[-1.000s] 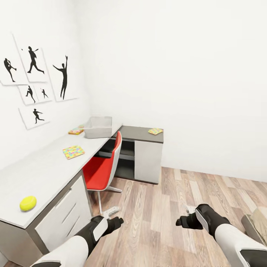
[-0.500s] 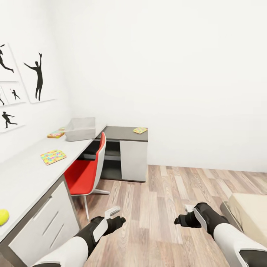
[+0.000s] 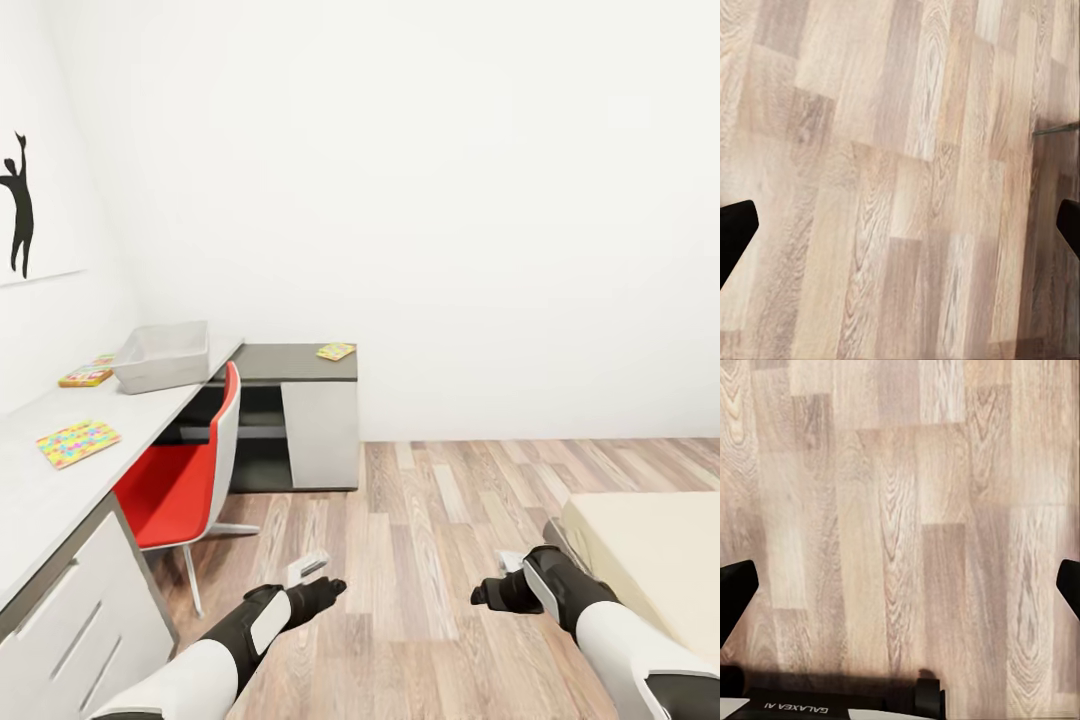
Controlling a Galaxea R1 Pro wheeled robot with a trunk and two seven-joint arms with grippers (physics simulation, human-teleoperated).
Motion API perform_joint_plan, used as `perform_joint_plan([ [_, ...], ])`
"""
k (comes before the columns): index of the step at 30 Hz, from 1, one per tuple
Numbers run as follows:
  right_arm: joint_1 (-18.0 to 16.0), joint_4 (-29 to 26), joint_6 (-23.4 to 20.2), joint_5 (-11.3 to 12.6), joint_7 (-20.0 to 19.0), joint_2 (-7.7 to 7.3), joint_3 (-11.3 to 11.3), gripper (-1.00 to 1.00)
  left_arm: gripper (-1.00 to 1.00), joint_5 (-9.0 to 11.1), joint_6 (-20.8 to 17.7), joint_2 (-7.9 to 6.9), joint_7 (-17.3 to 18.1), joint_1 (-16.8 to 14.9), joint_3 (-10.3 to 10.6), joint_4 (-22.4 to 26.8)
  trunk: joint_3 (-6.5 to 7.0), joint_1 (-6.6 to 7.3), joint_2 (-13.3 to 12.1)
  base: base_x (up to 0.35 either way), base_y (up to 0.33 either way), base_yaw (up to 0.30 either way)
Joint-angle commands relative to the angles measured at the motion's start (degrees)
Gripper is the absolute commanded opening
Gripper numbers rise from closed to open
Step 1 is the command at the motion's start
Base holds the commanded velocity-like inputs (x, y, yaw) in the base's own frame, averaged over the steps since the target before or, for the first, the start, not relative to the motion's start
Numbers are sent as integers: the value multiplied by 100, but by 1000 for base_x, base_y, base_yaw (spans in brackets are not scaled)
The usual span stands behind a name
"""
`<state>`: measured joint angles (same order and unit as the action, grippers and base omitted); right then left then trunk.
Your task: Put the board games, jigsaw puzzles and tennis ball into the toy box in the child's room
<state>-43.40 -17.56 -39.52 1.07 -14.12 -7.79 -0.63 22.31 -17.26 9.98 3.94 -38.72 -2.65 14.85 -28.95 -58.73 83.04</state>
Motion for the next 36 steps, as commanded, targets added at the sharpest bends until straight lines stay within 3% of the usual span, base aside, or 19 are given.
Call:
perform_joint_plan([
  [1,-2,-8,-28,8,-14,-3,-7,100,100,11,-35,2,11,-1,-27,9,-6,0,3,0,0,-281],
  [9,-2,-13,-29,11,-23,-33,-13,100,100,11,56,2,156,125,97,345,-6,0,3,0,0,-282],
  [11,-2,-35,-29,13,-35,-46,-14,100,100,20,66,2,153,294,292,733,-6,0,3,0,0,-282],
  [14,0,-68,-29,13,-60,-54,-15,100,100,29,63,2,125,413,406,992,-6,0,3,0,0,-282],
  [16,6,-193,-29,15,-186,-66,-15,100,100,93,44,2,-20,675,597,1553,-6,0,3,0,0,-282],
  [17,6,-193,-29,15,-186,-66,-15,100,100,93,44,2,-20,675,597,1553,-6,0,3,0,0,-282],
  [19,46,-391,-31,5,-439,-86,-16,100,100,289,17,2,-310,897,736,2067,-6,0,3,0,0,-282],
  [20,46,-391,-31,5,-439,-86,-16,100,100,289,17,2,-310,897,736,2067,-6,0,3,0,0,-282],
  [22,165,-697,-43,-10,-792,-150,-13,100,100,587,-5,2,-688,1038,862,2413,-6,0,3,0,0,-282],
  [23,165,-697,-43,-10,-792,-150,-13,100,100,587,-5,2,-688,1038,862,2413,-6,0,3,0,0,-283],
  [25,335,-1125,-105,-19,-1153,-255,-11,100,100,882,-21,2,-1030,1115,1049,2633,-6,0,3,0,0,-283],
  [26,335,-1125,-105,-19,-1153,-255,-11,100,100,882,-21,2,-1030,1115,1049,2633,-6,0,3,0,0,-283],
  [28,531,-1660,-268,-24,-1427,-382,-5,100,100,1131,-28,2,-1281,1154,1324,2774,-6,0,3,0,0,-283],
  [29,531,-1660,-268,-24,-1427,-382,-5,100,100,1131,-28,2,-1281,1154,1324,2774,-6,0,3,0,0,-283],
  [31,756,-2248,-520,-23,-1601,-493,4,100,100,1336,-32,2,-1452,1177,1608,2864,-6,0,3,0,0,-283],
  [36,1108,-3073,-908,-19,-1749,-593,33,100,100,1606,-33,2,-1607,1203,1896,2942,-6,0,3,0,0,-283],
])
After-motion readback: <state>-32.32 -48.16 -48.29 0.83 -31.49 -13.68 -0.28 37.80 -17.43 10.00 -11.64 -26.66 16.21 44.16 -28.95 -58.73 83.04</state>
